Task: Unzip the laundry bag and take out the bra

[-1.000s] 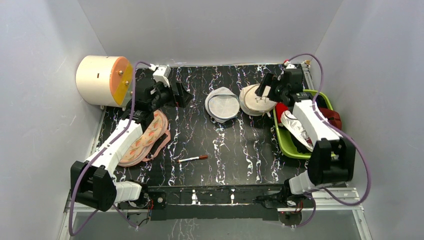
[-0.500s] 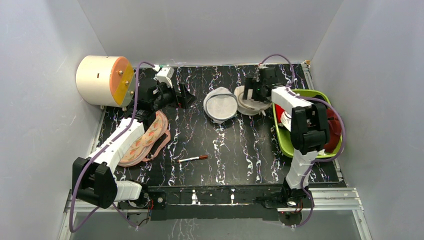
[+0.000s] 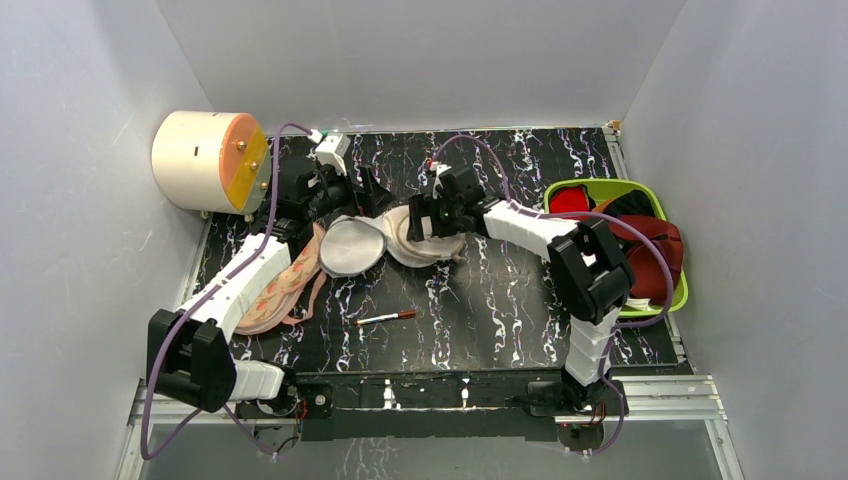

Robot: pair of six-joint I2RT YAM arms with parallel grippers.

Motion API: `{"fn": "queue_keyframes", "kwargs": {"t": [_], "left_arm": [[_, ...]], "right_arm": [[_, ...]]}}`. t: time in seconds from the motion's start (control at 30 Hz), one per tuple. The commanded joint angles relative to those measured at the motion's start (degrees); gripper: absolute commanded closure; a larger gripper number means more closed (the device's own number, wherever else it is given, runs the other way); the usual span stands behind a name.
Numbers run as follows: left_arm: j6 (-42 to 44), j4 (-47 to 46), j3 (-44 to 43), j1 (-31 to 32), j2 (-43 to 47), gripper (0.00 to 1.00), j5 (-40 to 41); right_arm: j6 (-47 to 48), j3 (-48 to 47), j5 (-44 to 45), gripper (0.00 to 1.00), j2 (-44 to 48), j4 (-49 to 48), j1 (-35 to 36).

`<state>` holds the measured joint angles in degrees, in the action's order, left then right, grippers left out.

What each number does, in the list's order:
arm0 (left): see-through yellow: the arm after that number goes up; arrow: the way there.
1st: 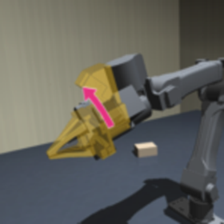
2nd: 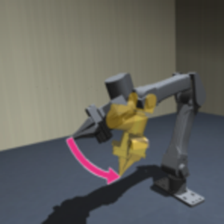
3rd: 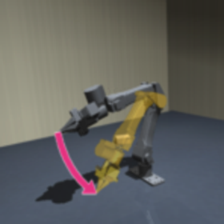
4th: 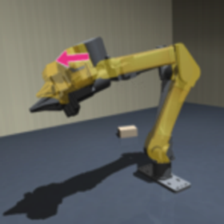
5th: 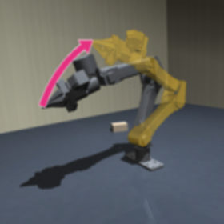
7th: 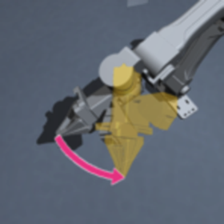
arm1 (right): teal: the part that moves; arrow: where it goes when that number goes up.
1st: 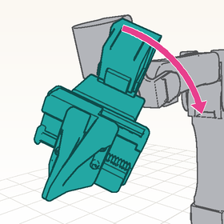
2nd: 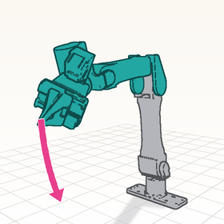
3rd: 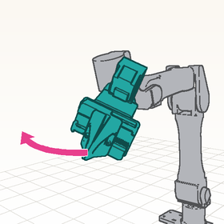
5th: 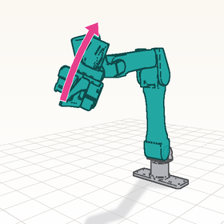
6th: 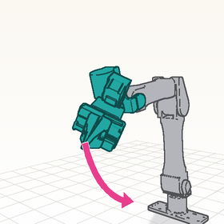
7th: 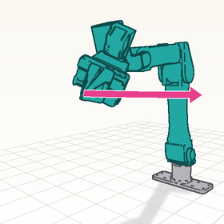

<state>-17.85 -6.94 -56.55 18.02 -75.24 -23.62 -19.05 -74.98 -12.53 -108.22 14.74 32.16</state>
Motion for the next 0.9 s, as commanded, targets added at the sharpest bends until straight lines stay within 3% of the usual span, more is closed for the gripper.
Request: {"fn": "queue_keyframes", "kwargs": {"t": [0.0,0.17,0.3,0.43,0.57,0.63,0.87], "left_arm": [[-0.76,-1.55,-0.33,0.39,-0.86,0.02,-3.2],[-0.71,-2.52,-0.06,1.58,-1.49,0.02,-5.19],[1.37,-1.43,-0.62,4.59,-2.87,0.02,-5.0],[7.14,2.85,-2.24,11.06,-5.5,0.02,0.45],[17.98,3.53,-0.28,19.76,-5.13,0.02,9.98],[25.31,2.06,2.24,22.75,-4.18,0.08,12.15],[47.37,-1.19,9.1,26.66,1.17,0.2,10.94]], "right_arm": [[-1.8,2.07,-2.45,0.02,6.39,3.02,0.27],[0.35,4.23,3.61,0.02,19.3,5.17,0.24],[1.37,11.75,14.11,0.02,31.0,4.84,0.26],[1.28,22.49,21.48,0.02,41.89,1.77,-0.03],[-0.29,31.0,22.83,0.02,51.1,-0.19,-0.06],[-1.32,34.12,22.47,0.02,54.76,-0.9,-0.01],[-2.91,39.03,19.94,0.02,60.93,-1.4,-0.02]]}}
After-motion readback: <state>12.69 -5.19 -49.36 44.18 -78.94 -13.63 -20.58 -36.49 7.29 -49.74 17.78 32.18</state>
